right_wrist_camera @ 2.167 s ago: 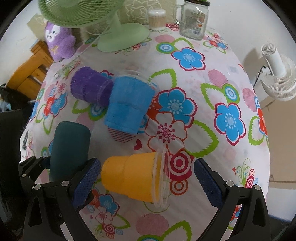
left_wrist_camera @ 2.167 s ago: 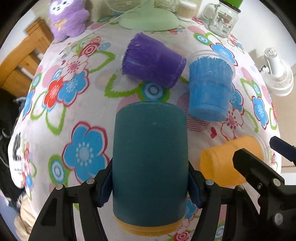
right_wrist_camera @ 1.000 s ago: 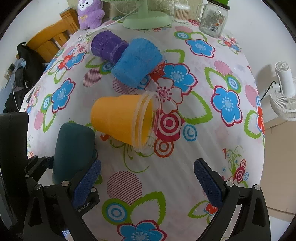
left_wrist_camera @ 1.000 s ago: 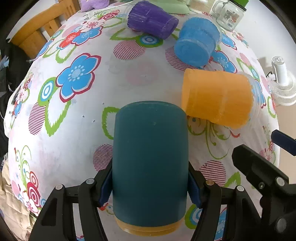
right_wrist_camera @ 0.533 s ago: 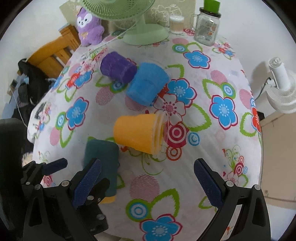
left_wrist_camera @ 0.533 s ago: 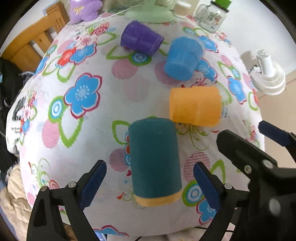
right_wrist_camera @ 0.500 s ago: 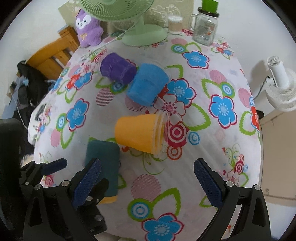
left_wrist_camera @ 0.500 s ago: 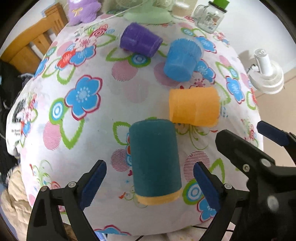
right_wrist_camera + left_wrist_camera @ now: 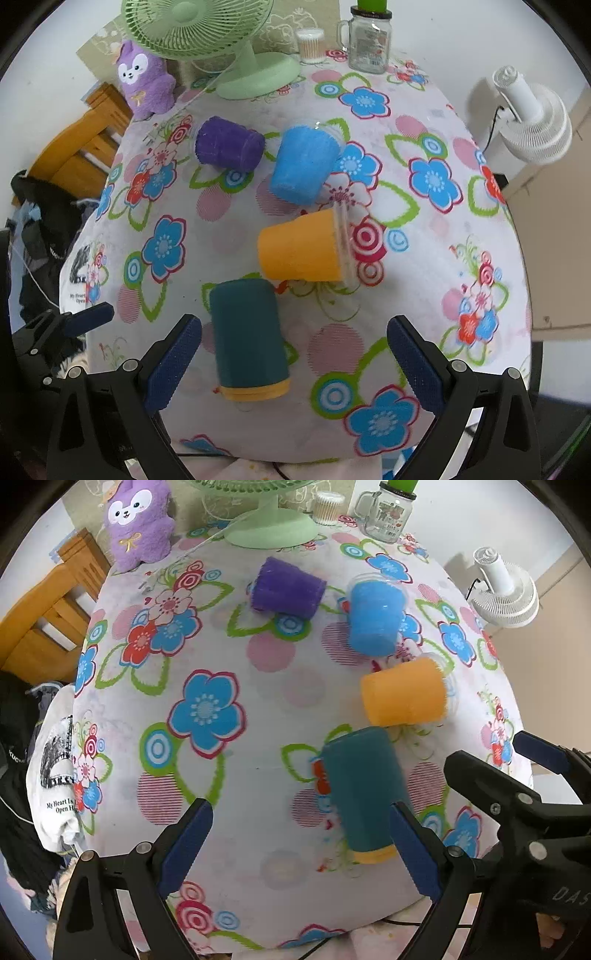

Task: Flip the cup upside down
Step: 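Lift the dark teal cup with the right gripper and swing it upward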

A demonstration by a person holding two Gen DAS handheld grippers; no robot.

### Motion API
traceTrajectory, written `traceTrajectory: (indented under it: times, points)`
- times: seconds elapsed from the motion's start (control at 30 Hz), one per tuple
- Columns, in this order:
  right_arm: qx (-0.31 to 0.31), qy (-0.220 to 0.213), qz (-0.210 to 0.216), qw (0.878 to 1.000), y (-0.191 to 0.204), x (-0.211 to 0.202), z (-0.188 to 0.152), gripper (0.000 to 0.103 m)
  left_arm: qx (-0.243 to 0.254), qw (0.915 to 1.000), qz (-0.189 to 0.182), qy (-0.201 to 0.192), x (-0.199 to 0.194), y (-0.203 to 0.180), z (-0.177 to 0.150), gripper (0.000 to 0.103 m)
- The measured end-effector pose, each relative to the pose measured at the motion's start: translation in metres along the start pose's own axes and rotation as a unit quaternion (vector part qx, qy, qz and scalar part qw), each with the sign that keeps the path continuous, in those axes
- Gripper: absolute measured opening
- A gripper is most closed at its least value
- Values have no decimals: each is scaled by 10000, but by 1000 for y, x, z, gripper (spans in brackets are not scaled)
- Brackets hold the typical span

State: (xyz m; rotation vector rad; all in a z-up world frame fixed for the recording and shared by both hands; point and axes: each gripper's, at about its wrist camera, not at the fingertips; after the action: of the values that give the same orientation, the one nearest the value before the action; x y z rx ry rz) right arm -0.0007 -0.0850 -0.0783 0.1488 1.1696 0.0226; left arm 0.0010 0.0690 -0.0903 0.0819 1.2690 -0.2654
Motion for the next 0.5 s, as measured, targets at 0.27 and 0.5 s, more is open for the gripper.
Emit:
traceTrajectory:
  times: [0.27,0.5]
  points:
    - [-109,191,-184,9996,29,20,-4,102,357,9993,-92,36,11,25,-5,96]
    - [-281,373,-295,9985,40,46,-4,102,384,9990,-217,59,29,46,-5,96]
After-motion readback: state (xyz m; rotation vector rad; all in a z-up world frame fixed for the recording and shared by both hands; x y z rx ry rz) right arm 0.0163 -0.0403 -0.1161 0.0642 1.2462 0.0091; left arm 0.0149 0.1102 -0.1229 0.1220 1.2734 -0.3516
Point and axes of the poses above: each gripper's, at about its wrist camera, not at the fingertips, and x roughly the way its jaws point, y to its left, z to its top, and after that the axes turned 8 degrees about -y, right-handed
